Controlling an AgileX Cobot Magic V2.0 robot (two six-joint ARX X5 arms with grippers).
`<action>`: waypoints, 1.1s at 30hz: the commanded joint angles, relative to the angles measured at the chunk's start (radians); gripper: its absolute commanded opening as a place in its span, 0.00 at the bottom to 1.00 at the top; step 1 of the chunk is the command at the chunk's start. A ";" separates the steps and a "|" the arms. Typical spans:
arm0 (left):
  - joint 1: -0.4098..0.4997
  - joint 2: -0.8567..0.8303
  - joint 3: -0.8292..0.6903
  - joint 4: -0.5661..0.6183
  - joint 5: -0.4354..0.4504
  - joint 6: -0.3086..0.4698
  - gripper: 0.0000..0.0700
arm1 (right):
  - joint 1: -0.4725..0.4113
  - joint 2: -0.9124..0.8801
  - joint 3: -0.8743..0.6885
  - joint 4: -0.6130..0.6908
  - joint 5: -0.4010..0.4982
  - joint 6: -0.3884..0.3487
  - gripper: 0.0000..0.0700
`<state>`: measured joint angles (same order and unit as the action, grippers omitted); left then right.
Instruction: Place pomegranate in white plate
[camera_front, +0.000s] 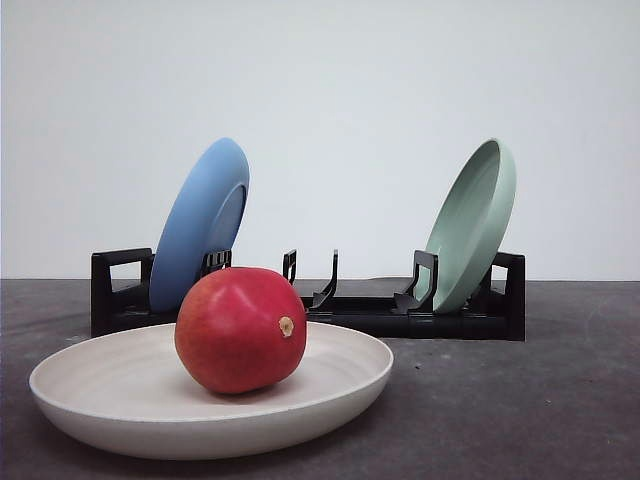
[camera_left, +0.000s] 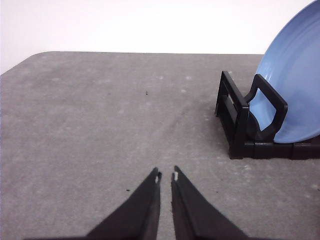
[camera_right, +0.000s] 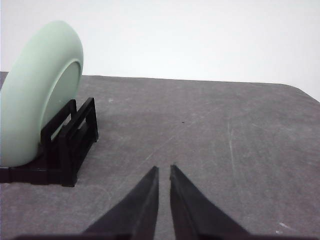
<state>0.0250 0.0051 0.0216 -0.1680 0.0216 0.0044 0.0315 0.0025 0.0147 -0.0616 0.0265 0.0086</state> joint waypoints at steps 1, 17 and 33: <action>0.000 -0.002 -0.010 0.010 -0.003 0.006 0.03 | -0.001 0.001 -0.004 0.014 0.000 0.013 0.05; 0.000 -0.002 -0.010 0.010 -0.003 0.006 0.03 | -0.001 0.001 -0.004 0.014 0.000 0.013 0.05; 0.000 -0.002 -0.010 0.010 -0.003 0.006 0.03 | -0.001 0.001 -0.004 0.014 0.000 0.013 0.05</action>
<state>0.0250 0.0051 0.0216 -0.1680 0.0216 0.0044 0.0315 0.0025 0.0147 -0.0618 0.0265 0.0086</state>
